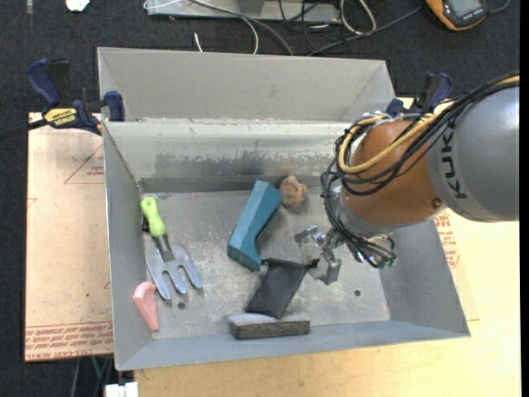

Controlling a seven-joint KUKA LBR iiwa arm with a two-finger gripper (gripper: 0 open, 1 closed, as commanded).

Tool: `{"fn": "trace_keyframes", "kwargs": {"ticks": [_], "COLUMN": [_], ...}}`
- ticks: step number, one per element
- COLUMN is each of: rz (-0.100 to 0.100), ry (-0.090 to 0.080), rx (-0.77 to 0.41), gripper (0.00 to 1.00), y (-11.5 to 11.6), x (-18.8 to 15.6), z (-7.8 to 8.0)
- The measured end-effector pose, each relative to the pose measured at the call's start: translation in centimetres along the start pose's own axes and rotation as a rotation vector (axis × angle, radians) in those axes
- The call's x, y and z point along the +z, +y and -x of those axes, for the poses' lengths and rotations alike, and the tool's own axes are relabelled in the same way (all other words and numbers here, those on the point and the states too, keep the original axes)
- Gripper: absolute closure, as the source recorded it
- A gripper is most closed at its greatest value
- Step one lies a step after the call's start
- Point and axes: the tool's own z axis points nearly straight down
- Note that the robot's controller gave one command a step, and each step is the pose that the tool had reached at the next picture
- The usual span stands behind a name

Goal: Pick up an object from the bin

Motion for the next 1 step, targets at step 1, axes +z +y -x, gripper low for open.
{"fn": "trace_keyframes", "kwargs": {"ticks": [1], "rz": [0.005], "ry": [0.009], "rx": [-0.024], "gripper": [1.0], "y": [-0.04], "x": [-2.87], "z": [0.03]}}
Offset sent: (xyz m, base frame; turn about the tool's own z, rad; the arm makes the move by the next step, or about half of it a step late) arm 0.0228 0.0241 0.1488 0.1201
